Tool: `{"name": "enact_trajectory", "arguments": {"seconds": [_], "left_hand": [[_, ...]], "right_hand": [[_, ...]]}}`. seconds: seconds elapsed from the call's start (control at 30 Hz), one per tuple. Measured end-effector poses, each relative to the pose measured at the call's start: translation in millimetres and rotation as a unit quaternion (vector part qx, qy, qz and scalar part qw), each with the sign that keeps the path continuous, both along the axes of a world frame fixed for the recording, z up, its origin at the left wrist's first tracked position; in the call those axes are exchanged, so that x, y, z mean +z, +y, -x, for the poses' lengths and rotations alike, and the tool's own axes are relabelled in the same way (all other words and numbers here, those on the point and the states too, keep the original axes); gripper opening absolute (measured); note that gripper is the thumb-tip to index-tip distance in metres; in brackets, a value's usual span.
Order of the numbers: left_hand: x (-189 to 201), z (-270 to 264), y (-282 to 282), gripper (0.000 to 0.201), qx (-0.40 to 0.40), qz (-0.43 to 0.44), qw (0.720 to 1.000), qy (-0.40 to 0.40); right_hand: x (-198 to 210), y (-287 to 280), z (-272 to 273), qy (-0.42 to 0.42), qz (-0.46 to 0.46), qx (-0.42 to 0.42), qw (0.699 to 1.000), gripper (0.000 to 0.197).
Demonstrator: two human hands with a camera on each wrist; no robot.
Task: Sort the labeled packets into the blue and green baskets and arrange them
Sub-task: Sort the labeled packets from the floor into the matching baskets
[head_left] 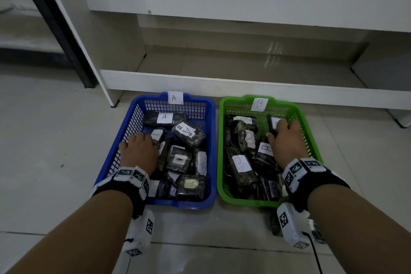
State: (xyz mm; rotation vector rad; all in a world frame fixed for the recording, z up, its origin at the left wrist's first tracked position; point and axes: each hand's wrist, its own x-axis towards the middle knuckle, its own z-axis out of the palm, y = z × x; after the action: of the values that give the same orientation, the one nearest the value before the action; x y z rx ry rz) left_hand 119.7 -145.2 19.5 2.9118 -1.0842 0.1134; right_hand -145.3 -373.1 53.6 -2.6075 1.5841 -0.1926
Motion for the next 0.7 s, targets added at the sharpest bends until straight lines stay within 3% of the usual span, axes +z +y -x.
{"name": "enact_trajectory", "arguments": {"seconds": [0.13, 0.3, 0.5, 0.6, 0.7], "left_hand": [[1, 5, 2, 0.038, -0.035, -0.008, 0.999, 0.011], [-3, 14, 7, 0.038, -0.053, -0.012, 0.999, 0.003], [8, 32, -5, 0.072, -0.011, -0.107, 0.992, 0.072], [21, 43, -14, 0.075, 0.01, -0.035, 0.996, 0.083], [38, 71, -28, 0.063, -0.08, 0.097, 0.991, 0.049]], "right_hand": [[-5, -5, 4, 0.015, -0.074, -0.016, 0.997, 0.044], [-13, -4, 9, 0.108, -0.14, -0.034, 0.984, 0.076], [3, 0, 18, 0.147, -0.159, -0.019, 0.976, 0.073], [23, -3, 26, 0.145, -0.155, -0.01, 0.977, 0.073], [44, 0, 46, 0.106, -0.097, 0.019, 0.989, 0.07]]}}
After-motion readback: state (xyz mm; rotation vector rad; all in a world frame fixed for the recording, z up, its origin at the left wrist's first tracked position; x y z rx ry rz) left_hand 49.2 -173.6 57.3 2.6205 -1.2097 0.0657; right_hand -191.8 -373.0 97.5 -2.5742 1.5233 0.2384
